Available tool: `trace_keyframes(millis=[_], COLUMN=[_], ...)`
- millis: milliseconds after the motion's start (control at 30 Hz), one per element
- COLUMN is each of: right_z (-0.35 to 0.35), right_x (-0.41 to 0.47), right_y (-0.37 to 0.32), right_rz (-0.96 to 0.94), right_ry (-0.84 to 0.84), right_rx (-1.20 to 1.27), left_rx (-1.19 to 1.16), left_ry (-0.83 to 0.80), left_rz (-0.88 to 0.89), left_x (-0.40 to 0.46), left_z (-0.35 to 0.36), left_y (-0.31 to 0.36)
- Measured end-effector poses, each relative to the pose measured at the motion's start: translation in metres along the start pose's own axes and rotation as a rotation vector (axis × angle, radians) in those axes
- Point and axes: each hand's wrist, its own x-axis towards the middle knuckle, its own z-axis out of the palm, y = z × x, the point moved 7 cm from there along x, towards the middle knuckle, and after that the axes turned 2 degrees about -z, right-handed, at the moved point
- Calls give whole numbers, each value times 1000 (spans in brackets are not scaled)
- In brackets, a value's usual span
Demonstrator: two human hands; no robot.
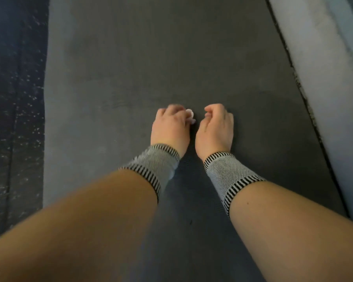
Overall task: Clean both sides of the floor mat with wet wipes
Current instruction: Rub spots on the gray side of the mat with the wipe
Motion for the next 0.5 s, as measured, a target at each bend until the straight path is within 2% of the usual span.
trace_keyframes(millis=[67,133,233,267,333,400,433,500], right_z=[9,20,33,36,37,39,38,39], right_x=[-8,-14,-13,-12,-9,-10,-11,-13], right_y=[-13,-20,-19,-16,-13,-13,-13,-15], right_rz=[-184,-292,-306,-281,-256,-261,-266,-287], right_ry=[-48,-115,-216,-240,-278,-306,-311,-313], right_rx=[-193,-326,-430,-446,-475,-482,-482,-487], left_rx=[-27,-7,-93,-147,-199,-167,-102,-22], left_ry=[69,166,233,205,98,76,109,197], left_rz=[-101,-257,-459,-433,-200,-91,-86,-306], left_x=[6,3,-13,-16,-26,-35,-32,-25], left_z=[-20,-41,-40,-31,-8,-9,-17,-46], left_y=[-32,-81,-105,-85,-28,-14,-30,-99])
